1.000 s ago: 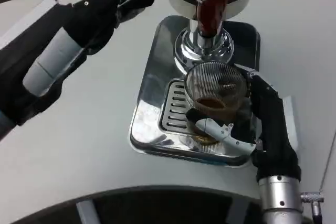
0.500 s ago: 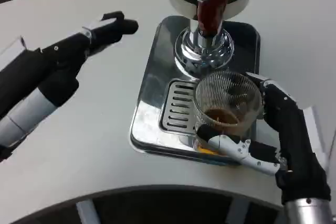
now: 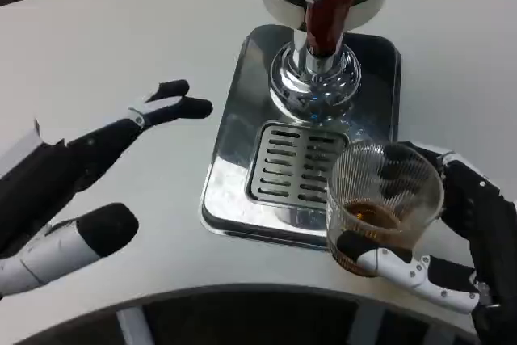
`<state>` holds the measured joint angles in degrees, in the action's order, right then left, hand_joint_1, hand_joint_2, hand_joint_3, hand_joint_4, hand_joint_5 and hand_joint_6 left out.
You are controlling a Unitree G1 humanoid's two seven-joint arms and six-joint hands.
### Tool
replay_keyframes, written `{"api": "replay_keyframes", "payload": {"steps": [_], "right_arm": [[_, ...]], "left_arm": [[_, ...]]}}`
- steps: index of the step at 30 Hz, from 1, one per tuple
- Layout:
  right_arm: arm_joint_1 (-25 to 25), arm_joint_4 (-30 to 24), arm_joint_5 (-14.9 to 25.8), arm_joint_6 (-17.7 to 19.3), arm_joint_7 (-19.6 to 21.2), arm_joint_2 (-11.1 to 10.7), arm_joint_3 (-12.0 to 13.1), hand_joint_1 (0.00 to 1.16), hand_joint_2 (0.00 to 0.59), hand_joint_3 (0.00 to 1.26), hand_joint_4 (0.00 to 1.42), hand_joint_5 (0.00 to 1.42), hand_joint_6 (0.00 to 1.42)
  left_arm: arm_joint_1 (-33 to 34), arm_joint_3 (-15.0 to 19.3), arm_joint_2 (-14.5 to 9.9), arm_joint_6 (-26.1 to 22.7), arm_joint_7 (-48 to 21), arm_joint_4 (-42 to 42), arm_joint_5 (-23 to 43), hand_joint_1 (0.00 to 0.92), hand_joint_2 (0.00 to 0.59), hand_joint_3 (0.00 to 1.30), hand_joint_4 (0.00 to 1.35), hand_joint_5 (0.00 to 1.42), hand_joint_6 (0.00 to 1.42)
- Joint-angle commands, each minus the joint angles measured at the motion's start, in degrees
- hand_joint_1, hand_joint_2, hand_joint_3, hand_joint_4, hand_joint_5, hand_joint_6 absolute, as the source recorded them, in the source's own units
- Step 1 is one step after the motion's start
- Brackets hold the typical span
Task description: Grasp the cup under the faucet to collect the drink, then remove the cup.
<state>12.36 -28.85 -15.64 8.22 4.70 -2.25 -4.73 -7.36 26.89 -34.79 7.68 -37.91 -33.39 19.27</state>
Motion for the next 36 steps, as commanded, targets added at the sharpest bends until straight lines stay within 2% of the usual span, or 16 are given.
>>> {"api": "replay_keyframes", "payload": {"steps": [1,11,17,25,30,36], "right_arm": [[3.2,-5.3,2.9,-0.6,-2.4,-1.0,1.1,0.97,0.169,0.65,0.71,0.79,0.65],[7.2,-11.9,8.0,-3.3,-8.6,-4.8,5.4,0.97,0.168,0.65,0.71,0.79,0.66],[9.0,-14.9,10.5,-4.9,-10.9,-6.4,7.7,0.97,0.167,0.65,0.72,0.79,0.66],[10.1,-20.0,14.5,-8.6,-13.9,-8.7,11.2,0.96,0.172,0.65,0.72,0.79,0.67],[10.8,-23.5,17.4,-11.3,-15.6,-9.9,13.3,0.96,0.174,0.65,0.72,0.79,0.67],[11.4,-27.0,19.8,-14.3,-16.9,-10.3,14.1,0.96,0.176,0.65,0.73,0.79,0.67]], "left_arm": [[-4.3,-0.7,0.4,4.4,-0.8,-1.1,-3.0,0.0,0.05,0.19,0.0,0.05,0.0],[-10.1,-1.9,0.3,13.1,-0.8,-3.1,-8.5,0.0,0.05,0.18,0.0,0.04,0.0],[-11.8,-1.9,-0.4,17.1,-1.2,-3.3,-9.9,0.0,0.05,0.17,0.0,0.04,0.0],[-12.4,-0.4,-1.7,28.6,-2.3,-2.0,-11.7,0.0,0.054,0.13,0.0,0.02,0.0],[-13.0,1.0,-3.5,36.0,-3.0,1.0,-11.1,0.0,0.061,0.09,0.0,0.01,0.0],[-14.8,2.7,-7.1,43.3,-4.3,4.5,-9.1,0.0,0.063,0.08,0.0,0.0,0.0]]}}
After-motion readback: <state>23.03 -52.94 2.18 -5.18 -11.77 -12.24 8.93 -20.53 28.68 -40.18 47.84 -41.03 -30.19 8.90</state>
